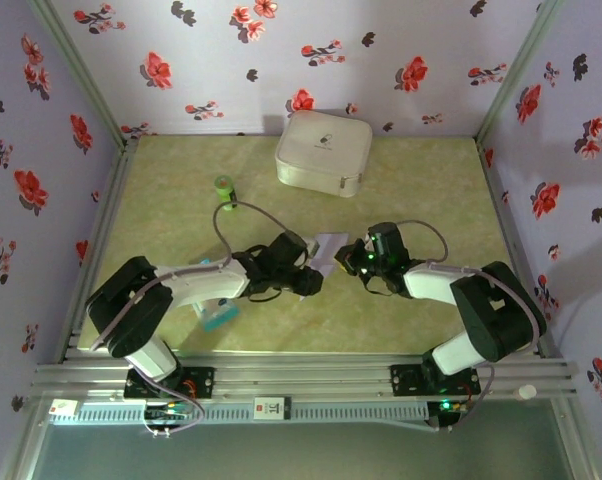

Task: Fold a paper plane with a square sheet of paper (pick it up from the middle)
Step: Fold the wing for the fifth time at the center of the table.

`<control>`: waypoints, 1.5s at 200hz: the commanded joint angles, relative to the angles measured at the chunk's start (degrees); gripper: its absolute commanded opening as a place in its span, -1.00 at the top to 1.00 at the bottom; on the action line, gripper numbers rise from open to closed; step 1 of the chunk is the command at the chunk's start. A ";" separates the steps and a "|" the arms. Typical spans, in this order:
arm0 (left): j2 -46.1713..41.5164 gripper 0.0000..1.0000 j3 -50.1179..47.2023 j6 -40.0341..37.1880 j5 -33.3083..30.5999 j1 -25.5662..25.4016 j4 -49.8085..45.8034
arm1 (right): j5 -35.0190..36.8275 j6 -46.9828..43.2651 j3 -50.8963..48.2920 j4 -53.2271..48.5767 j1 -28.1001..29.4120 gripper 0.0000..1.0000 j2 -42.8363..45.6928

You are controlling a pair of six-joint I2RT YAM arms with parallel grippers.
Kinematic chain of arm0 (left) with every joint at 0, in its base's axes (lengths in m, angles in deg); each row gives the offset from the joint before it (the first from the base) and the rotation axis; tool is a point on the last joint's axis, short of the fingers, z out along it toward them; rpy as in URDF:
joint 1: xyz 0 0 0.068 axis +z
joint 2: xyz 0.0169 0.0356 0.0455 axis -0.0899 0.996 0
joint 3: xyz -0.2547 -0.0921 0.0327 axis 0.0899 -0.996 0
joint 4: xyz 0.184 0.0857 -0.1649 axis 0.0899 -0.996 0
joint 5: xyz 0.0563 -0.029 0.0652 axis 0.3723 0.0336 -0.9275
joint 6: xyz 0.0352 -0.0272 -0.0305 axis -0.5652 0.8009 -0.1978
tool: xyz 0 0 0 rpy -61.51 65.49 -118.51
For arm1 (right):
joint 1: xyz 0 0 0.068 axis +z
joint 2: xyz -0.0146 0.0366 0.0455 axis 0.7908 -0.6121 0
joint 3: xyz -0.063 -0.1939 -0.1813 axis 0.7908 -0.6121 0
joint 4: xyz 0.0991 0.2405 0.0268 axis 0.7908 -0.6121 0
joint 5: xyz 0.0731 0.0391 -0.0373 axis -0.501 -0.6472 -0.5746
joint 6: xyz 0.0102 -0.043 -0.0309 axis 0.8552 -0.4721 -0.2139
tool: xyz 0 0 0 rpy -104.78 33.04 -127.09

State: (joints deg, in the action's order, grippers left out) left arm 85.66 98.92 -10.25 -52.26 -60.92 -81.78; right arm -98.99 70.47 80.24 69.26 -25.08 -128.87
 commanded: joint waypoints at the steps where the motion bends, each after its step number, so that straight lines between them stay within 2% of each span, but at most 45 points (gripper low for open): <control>1: 1.40 0.19 3.20 -6.86 -8.18 -2.52 -5.75 | 1.54 2.80 -0.50 0.26 0.65 0.93 0.05; 44: 5.61 0.09 7.05 -9.14 -17.58 -6.31 -9.08 | 1.79 3.64 -0.36 0.27 0.95 0.93 -0.29; 63: 6.57 0.02 7.61 -10.38 -19.39 -6.94 -9.02 | 1.53 3.71 -0.34 0.46 1.12 0.91 -0.64; 117: 9.30 0.02 9.17 -14.07 -23.83 -8.42 -10.07 | 0.83 4.74 -0.53 2.16 1.21 0.90 -1.65; 300: 13.74 0.39 12.26 -16.66 -30.94 -11.25 -13.41 | 0.87 4.78 -0.71 1.31 1.30 0.89 -0.99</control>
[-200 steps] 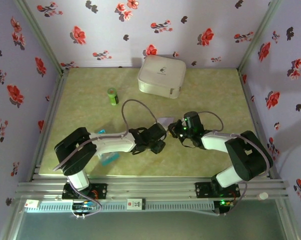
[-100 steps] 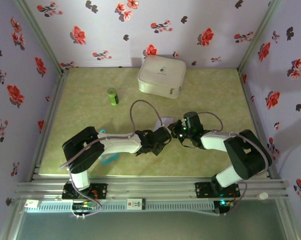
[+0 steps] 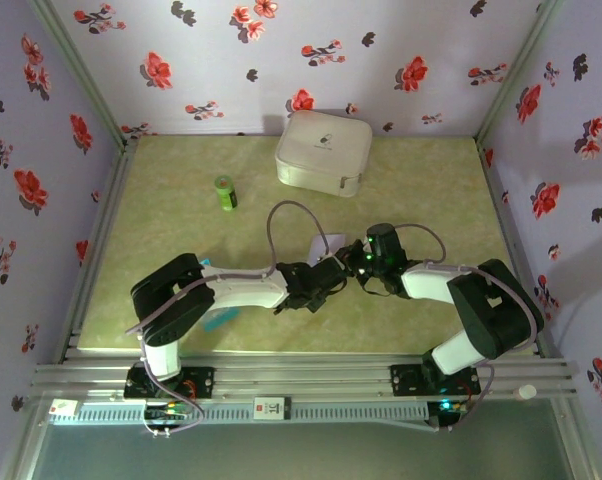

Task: Fold a paper plane with a square sheet of paper (pick it up from the middle)
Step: Fold the wing for the fifth time at the center of the table.

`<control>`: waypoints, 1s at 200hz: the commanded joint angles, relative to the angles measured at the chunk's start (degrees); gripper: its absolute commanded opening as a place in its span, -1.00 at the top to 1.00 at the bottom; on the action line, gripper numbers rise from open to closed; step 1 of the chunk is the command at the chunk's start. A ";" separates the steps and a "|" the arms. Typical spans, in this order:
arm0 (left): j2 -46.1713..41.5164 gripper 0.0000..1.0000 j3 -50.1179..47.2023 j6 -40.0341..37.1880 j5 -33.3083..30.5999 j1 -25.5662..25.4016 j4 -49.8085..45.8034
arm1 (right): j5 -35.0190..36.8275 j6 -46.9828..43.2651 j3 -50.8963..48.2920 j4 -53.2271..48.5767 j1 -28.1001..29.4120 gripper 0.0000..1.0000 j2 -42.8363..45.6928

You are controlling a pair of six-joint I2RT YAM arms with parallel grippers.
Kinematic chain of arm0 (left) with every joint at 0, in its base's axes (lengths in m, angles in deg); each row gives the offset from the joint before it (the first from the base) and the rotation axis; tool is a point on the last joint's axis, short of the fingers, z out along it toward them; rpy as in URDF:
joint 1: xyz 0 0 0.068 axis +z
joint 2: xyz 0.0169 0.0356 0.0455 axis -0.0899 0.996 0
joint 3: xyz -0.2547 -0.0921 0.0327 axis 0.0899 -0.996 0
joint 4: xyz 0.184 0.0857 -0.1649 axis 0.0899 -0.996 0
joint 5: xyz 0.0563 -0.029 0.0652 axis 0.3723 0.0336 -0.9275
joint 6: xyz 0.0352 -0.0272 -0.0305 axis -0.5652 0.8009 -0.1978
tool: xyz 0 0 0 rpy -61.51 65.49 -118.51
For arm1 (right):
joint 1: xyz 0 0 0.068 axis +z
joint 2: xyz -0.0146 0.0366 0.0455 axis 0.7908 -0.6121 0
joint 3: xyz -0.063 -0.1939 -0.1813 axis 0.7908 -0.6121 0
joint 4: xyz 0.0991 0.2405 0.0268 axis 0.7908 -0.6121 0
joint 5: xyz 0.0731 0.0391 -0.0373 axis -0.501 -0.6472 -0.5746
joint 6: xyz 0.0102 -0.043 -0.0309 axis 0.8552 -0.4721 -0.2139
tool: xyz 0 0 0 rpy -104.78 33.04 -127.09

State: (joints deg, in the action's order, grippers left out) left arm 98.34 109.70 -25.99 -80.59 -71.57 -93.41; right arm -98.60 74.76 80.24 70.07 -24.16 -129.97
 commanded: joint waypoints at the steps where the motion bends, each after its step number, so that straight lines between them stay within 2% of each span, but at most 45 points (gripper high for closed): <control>1: 1.07 0.40 1.48 -0.92 -2.60 -0.63 -1.77 | 0.47 0.48 -0.71 0.45 0.38 0.89 0.10; 71: 0.93 0.62 1.42 -1.77 -3.70 -0.91 -2.04 | 0.84 -0.13 -0.62 -0.78 0.38 0.84 0.32; 107: 0.99 0.71 1.13 -1.55 -3.73 -0.96 -2.05 | 1.40 -1.57 -0.10 -3.57 0.38 0.70 1.15; 140: 1.29 0.73 1.04 -1.08 -3.70 -1.00 -2.33 | 4.51 -5.31 0.68 -11.80 -0.02 0.47 4.82; 169: 1.69 0.73 1.13 -0.64 -3.00 -1.00 -2.30 | 8.34 -8.95 0.95 -20.91 -0.79 0.35 9.64; 200: 2.33 0.72 1.48 -0.47 -2.31 -1.00 -2.29 | 8.22 -9.57 -0.61 -22.88 -2.32 0.30 12.88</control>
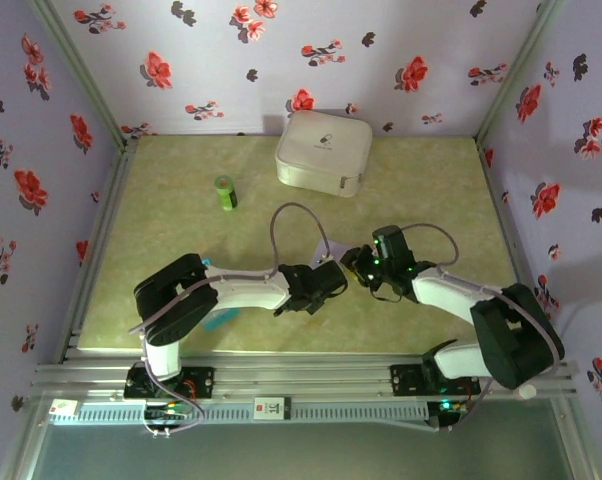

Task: Fold a paper plane with a square sheet of paper (pick it up from the middle)
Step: Fold the wing for the fifth time at the center of the table.

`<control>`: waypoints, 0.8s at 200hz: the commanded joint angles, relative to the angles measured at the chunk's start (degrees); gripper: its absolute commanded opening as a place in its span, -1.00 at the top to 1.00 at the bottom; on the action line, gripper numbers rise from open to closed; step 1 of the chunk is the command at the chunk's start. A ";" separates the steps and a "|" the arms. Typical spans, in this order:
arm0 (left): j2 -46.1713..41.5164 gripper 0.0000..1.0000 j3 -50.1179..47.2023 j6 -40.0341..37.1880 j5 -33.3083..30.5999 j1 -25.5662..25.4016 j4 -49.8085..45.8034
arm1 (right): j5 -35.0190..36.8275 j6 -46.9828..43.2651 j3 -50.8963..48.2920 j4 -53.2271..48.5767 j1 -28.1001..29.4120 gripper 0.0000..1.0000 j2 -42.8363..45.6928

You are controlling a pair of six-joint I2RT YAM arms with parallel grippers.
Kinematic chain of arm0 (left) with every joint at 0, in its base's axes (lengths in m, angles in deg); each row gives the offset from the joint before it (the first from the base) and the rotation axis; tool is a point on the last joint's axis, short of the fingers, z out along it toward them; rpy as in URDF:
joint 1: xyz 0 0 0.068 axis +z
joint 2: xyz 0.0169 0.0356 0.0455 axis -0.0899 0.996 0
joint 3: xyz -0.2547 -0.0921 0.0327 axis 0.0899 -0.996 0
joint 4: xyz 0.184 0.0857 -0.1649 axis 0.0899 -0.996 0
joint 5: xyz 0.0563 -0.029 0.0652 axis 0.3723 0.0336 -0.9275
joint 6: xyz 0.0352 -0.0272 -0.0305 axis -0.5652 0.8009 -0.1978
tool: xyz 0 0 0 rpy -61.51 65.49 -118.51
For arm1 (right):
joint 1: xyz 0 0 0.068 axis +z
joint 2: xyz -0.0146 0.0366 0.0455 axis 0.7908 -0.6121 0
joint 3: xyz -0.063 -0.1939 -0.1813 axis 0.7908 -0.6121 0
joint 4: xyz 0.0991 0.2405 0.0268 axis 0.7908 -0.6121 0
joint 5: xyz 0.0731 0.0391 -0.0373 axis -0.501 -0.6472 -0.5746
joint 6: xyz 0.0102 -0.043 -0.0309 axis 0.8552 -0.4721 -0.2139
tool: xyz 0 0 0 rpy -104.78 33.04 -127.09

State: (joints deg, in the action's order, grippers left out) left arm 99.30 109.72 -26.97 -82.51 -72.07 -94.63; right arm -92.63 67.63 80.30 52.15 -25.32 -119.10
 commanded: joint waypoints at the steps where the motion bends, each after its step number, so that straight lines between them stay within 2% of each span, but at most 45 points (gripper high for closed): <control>1: 1.40 0.72 1.46 0.51 -0.39 -0.50 -1.06 | 2.24 -2.44 -0.77 -4.97 -1.22 0.30 2.04; 54: 2.63 0.75 2.43 1.62 0.82 -0.50 -1.58 | 2.05 -2.02 -2.09 -5.15 -1.80 0.29 3.39; 100: 2.08 0.92 1.96 3.03 4.90 -0.17 -0.68 | 1.81 -1.85 -2.27 -4.79 -1.74 0.28 3.54; 135: 0.46 1.00 0.84 4.51 11.57 1.76 1.12 | 1.37 -1.40 -3.40 -3.27 -1.80 0.28 3.74; 160: -1.55 1.00 -1.79 5.75 20.20 4.88 4.73 | 1.06 -1.30 -4.16 -2.47 -1.75 0.28 4.13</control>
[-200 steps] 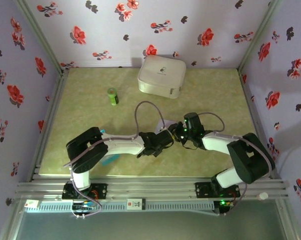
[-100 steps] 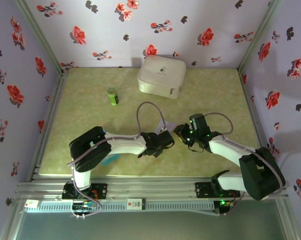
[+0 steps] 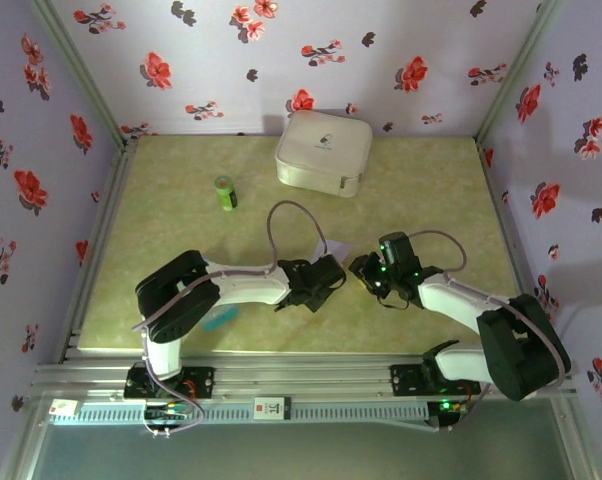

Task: Fold a paper plane with a square sheet of paper (pick it up from the middle)
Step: Fold the wing for the fifth time at the center of the table.

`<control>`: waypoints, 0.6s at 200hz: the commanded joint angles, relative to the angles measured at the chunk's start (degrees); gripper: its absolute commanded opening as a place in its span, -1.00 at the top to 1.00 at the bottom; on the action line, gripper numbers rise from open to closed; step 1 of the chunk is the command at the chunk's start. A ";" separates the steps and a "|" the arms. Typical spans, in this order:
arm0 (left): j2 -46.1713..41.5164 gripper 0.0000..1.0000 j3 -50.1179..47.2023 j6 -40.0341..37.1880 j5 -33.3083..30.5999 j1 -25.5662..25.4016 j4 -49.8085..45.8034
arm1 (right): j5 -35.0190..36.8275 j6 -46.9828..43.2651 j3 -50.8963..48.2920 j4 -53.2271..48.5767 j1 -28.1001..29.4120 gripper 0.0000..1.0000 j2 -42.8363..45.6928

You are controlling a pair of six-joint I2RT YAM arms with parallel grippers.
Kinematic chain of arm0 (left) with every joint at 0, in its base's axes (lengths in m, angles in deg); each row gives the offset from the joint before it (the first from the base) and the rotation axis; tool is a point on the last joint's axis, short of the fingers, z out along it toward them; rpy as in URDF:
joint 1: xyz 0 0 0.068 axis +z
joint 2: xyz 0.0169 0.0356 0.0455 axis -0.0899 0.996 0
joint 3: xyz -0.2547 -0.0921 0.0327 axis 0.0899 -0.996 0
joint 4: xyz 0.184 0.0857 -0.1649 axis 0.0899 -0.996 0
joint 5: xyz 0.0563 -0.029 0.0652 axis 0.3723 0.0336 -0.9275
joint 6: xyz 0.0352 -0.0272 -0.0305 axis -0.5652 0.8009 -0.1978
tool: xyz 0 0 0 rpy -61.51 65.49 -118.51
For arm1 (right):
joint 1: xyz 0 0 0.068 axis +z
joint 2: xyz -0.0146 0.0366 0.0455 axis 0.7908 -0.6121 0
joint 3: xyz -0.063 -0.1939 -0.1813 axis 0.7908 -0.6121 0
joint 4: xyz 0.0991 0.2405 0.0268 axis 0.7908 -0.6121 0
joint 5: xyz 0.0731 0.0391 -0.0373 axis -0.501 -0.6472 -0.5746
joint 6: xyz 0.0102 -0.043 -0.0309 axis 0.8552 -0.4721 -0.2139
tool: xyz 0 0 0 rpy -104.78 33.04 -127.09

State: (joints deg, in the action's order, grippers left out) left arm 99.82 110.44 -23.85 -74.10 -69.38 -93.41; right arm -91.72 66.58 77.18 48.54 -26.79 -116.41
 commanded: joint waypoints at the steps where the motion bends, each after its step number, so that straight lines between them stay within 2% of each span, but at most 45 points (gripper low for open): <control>1: -2.12 1.00 -2.64 2.68 12.16 2.31 3.65 | 0.11 -0.29 -1.06 1.16 -0.31 0.28 1.42; 64: -2.63 1.00 -8.11 7.47 35.38 11.96 13.41 | -1.06 -1.95 -2.35 3.88 -0.24 0.29 3.74; 120: -1.58 1.00 -9.93 10.00 41.03 14.27 17.30 | -2.37 -2.70 -3.10 6.86 0.35 0.33 4.08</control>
State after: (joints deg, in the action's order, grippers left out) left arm 97.13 101.81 -16.26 -38.84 -55.83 -78.81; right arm -93.07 65.43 75.06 52.74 -26.76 -112.68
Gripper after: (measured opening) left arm 0.048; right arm 0.343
